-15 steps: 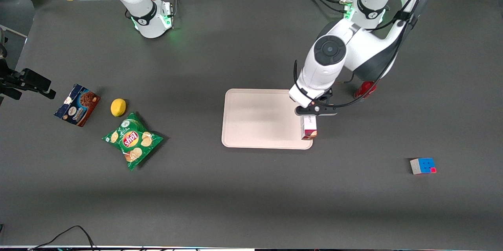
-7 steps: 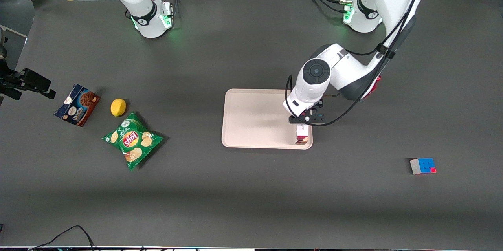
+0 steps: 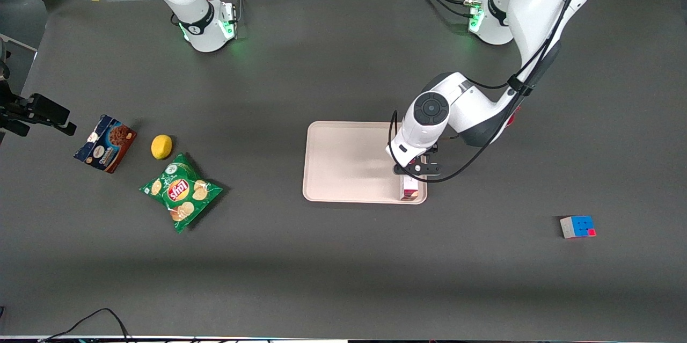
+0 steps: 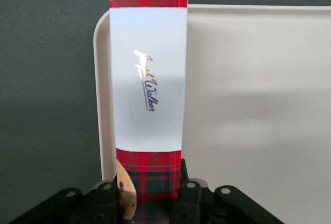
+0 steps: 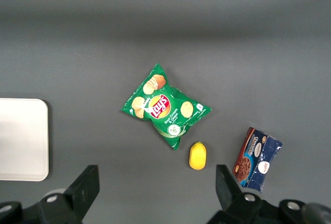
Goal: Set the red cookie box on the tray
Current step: 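Set the cookie box on the tray and open the left gripper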
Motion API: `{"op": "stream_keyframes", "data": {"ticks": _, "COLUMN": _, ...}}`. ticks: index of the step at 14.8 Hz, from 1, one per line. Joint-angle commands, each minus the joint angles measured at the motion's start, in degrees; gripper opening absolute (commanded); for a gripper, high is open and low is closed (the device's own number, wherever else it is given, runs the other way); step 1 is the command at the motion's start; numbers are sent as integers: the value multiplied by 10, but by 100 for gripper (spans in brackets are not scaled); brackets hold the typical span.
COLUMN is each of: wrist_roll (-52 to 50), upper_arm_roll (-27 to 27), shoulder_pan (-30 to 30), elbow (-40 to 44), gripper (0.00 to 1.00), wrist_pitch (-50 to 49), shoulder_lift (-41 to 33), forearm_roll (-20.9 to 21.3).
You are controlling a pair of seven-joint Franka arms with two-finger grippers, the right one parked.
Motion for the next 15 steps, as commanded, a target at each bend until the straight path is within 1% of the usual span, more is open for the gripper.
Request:
{"op": "stream_keyframes", "data": {"ticks": 1, "wrist_roll": -34, "upper_arm_roll": 0, "shoulder_pan": -3, "elbow": 1, "gripper": 26, "wrist_pitch": 6, "shoulder_lift": 3, "forearm_roll": 41}}
{"op": "stream_keyframes", "data": {"ticks": 2, "wrist_roll": -34, "upper_arm_roll": 0, "shoulder_pan": -2, "elbow": 2, "gripper": 30, "wrist_pitch": 6, "shoulder_lift": 6, "forearm_roll": 42}}
{"op": "stream_keyframes", "data": {"ticks": 3, "wrist_roll": -34, "upper_arm_roll": 0, "shoulder_pan": -2, "elbow": 3, "gripper": 41, "wrist_pitch": 6, "shoulder_lift": 7, "forearm_roll": 42}}
{"op": "stream_keyframes", "data": {"ticks": 4, "wrist_roll": -35, "upper_arm_roll": 0, "shoulder_pan": -2, "elbow": 4, "gripper": 66, "wrist_pitch": 6, "shoulder_lift": 7, "forearm_roll": 42}}
{"op": "stream_keyframes", "data": {"ticks": 5, "wrist_roll": -36, "upper_arm_roll": 1, "shoulder_pan": -2, "elbow": 5, "gripper": 94, "wrist_pitch": 6, "shoulder_lift": 9, "forearm_roll": 42}}
{"op": "stream_keyframes", "data": {"ticks": 6, "wrist_roll": -39, "upper_arm_roll": 1, "shoulder_pan": -1, "elbow": 6, "gripper": 98, "wrist_pitch": 6, "shoulder_lift": 11, "forearm_roll": 42}}
{"op": "stream_keyframes", "data": {"ticks": 8, "wrist_roll": -39, "upper_arm_roll": 1, "shoulder_pan": -1, "elbow": 6, "gripper": 100, "wrist_pitch": 6, "shoulder_lift": 11, "forearm_roll": 42}}
{"op": "stream_keyframes", "data": {"ticks": 15, "wrist_roll": -39, "upper_arm_roll": 2, "shoulder_pan": 0, "elbow": 6, "gripper": 100, "wrist_pitch": 7, "shoulder_lift": 11, "forearm_roll": 43}}
